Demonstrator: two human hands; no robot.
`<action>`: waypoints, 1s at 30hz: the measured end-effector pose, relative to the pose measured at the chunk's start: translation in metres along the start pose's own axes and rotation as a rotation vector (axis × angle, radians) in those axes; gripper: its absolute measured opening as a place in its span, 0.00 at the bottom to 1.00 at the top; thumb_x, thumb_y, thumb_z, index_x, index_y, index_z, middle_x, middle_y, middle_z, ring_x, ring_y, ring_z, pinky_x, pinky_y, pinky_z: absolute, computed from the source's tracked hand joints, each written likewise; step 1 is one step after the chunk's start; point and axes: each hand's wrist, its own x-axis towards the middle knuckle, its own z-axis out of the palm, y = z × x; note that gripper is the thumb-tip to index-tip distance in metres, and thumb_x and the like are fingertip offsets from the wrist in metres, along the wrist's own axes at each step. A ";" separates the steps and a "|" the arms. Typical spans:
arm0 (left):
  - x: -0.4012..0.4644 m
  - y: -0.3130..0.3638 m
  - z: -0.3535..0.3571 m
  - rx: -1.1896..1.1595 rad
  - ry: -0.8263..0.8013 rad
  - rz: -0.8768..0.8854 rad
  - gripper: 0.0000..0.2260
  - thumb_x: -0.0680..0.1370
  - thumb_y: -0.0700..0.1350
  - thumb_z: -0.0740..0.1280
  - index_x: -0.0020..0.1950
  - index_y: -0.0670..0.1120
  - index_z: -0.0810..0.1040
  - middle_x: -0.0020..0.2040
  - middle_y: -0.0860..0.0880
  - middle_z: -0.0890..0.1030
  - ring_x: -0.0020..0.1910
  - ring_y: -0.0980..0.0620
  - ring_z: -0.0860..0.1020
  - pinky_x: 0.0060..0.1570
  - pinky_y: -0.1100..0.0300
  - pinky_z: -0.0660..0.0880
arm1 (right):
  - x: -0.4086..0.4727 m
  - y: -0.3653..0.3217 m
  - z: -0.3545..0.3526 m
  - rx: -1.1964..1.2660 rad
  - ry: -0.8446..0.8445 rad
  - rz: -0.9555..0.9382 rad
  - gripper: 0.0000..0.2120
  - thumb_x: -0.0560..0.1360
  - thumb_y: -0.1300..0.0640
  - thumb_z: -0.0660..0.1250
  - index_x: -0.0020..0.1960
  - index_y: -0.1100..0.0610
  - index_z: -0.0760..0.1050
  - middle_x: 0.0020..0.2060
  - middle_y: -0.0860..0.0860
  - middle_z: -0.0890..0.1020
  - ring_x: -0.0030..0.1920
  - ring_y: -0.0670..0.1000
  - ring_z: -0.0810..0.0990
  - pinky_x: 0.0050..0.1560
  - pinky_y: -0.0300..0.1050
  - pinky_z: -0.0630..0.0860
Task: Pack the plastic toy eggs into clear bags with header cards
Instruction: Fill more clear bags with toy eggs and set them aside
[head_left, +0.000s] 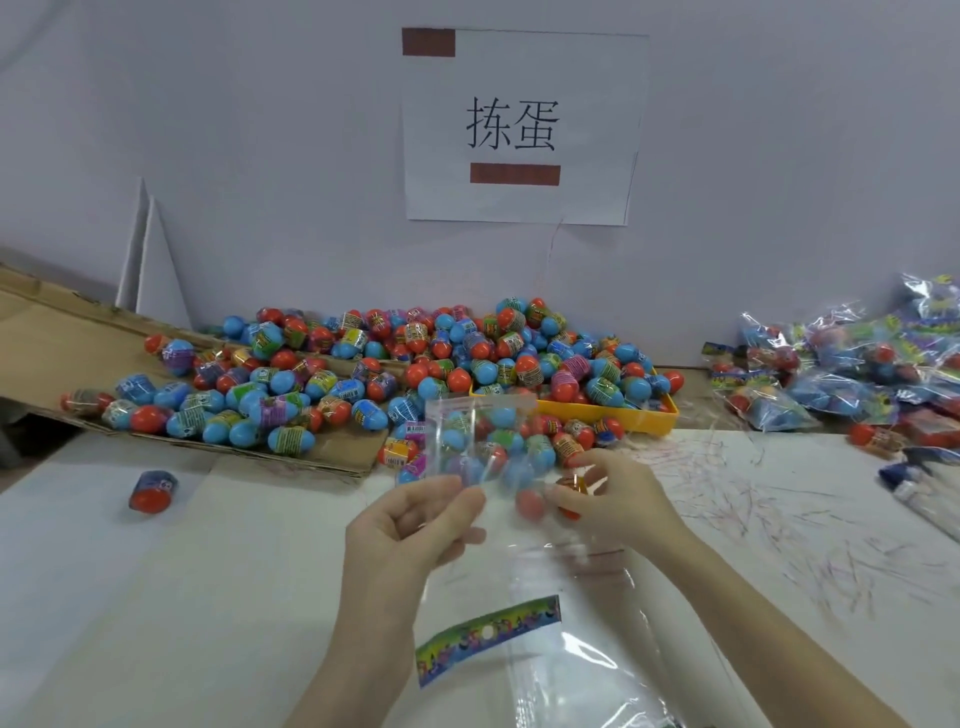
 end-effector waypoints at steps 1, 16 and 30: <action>0.000 -0.001 0.002 -0.008 0.004 0.004 0.15 0.58 0.46 0.74 0.42 0.43 0.81 0.33 0.45 0.83 0.29 0.54 0.81 0.28 0.69 0.75 | 0.003 0.001 0.003 0.003 -0.001 -0.011 0.13 0.69 0.44 0.70 0.48 0.49 0.74 0.43 0.47 0.78 0.41 0.45 0.75 0.39 0.38 0.70; -0.009 0.000 0.002 0.027 0.003 0.063 0.15 0.57 0.48 0.74 0.41 0.45 0.82 0.33 0.47 0.84 0.29 0.53 0.81 0.28 0.69 0.74 | -0.026 -0.020 -0.032 0.469 0.216 -0.188 0.10 0.69 0.55 0.70 0.46 0.49 0.70 0.42 0.43 0.77 0.44 0.46 0.77 0.42 0.34 0.74; -0.035 0.016 0.015 0.183 -0.110 0.252 0.11 0.56 0.54 0.73 0.37 0.60 0.82 0.33 0.53 0.83 0.31 0.54 0.82 0.34 0.68 0.77 | -0.088 -0.089 -0.101 -0.096 0.164 -0.819 0.28 0.58 0.41 0.72 0.52 0.57 0.77 0.35 0.43 0.76 0.33 0.31 0.70 0.43 0.22 0.67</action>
